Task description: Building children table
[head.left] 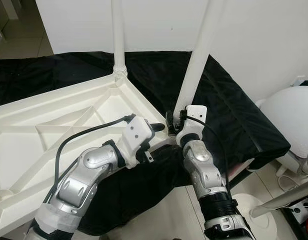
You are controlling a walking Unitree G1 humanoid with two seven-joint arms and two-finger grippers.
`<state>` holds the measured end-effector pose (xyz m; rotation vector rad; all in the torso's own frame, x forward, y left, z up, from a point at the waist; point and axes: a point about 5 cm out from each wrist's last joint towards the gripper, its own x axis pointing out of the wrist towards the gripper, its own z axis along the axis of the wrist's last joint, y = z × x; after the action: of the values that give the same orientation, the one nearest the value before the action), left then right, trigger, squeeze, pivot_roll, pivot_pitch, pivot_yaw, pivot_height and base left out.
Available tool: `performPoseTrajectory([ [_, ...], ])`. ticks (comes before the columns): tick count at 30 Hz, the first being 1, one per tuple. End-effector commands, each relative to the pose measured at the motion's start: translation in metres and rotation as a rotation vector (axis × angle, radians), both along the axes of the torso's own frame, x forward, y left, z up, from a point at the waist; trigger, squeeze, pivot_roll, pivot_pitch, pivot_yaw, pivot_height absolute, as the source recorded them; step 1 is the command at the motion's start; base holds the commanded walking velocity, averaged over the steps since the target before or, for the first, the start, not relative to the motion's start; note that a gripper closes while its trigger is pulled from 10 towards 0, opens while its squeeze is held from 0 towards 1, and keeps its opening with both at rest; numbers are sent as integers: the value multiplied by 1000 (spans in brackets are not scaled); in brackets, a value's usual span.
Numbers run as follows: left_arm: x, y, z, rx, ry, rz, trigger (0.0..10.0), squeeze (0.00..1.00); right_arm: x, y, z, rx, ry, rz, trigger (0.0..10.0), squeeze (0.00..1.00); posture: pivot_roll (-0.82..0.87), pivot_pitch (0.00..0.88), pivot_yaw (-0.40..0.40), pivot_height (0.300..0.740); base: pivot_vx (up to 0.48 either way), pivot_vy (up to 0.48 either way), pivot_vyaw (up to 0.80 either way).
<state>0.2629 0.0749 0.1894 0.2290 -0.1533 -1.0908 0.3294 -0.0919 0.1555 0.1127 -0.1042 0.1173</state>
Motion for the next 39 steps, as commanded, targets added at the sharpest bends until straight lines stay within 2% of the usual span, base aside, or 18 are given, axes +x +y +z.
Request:
performPoseTrajectory([
  [1,-1,0,-3,5,4,0,10000,0,-2,-6,-1,11,-4,-10,10000,1000,54,30,-61,740,0,0,0],
  [5,-1,0,-2,4,0,6,10000,0,-4,-17,-5,-11,-1,80,10000,1000,55,28,-63,740,0,0,0],
  [6,-1,0,-2,4,-1,7,10000,0,-3,-19,-6,-9,0,119,10000,0,55,28,-63,740,0,0,0],
  [11,-1,0,-2,5,-2,5,10000,0,-2,-25,-5,-83,-31,173,10000,0,55,28,-63,740,0,0,0],
  [14,-1,0,-2,5,-2,5,10000,0,-2,-25,-5,-83,-31,173,10000,0,55,28,-63,740,0,0,0],
  [18,0,0,-2,7,-3,3,10000,0,1,-24,-8,-150,-37,261,10000,0,52,23,-53,740,0,0,0],
  [20,1,-1,-1,9,-6,1,10000,0,5,-22,-12,-220,-35,349,10000,0,55,23,-52,740,0,0,0],
  [32,3,-2,0,12,-11,-4,10000,0,19,-17,-11,-332,-18,481,10000,0,57,24,-45,740,0,0,0],
  [33,3,-1,1,12,-13,-4,10000,0,21,-17,-11,-360,-18,492,5569,0,58,24,-44,740,0,0,0],
  [34,3,-1,1,12,-13,-4,10000,0,21,-17,-11,-360,-18,492,5569,0,58,24,-44,740,0,0,0],
  [35,3,-1,1,11,-14,-3,10000,0,23,-18,-11,-371,-15,495,4510,0,60,25,-45,740,0,0,0],
  [36,3,-1,1,11,-14,-3,10000,0,23,-18,-11,-371,-15,495,4510,0,60,25,-45,740,0,0,0],
  [37,2,-1,1,10,-14,-1,10000,0,25,-21,-12,-381,-11,504,0,0,62,32,-46,740,0,0,0],
  [39,2,-1,1,10,-14,-1,10000,0,25,-21,-12,-381,-11,504,0,0,62,32,-46,740,0,0,0],
])
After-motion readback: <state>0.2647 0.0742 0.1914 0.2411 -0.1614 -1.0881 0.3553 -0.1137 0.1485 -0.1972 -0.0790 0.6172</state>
